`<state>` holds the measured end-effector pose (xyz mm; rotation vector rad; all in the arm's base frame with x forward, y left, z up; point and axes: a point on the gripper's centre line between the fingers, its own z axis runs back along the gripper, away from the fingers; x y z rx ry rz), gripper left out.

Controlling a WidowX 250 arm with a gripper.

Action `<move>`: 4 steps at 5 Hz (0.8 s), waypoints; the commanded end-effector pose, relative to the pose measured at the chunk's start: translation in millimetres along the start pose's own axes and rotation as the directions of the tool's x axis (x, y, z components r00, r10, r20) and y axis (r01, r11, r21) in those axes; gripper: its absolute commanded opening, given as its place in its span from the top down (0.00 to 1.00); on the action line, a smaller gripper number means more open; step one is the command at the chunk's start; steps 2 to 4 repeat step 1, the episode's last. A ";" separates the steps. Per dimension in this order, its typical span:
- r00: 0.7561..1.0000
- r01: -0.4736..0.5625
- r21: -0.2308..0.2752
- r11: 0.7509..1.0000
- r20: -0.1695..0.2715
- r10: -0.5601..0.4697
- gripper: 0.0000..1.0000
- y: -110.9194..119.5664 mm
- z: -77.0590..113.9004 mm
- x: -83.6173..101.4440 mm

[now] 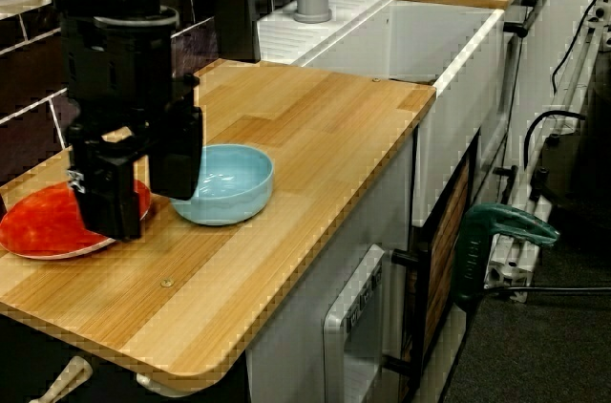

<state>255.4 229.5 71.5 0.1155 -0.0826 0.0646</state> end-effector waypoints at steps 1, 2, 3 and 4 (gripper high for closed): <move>0.999 -0.018 0.024 1.000 0.033 0.018 0.00 24.3 4.4 12.7; 0.999 -0.018 0.024 1.000 0.033 0.018 0.00 24.3 4.4 12.7; 0.999 -0.018 0.024 1.000 0.033 0.018 0.00 24.3 4.4 12.7; 0.999 -0.018 0.024 1.000 0.033 0.018 0.00 24.3 4.4 12.7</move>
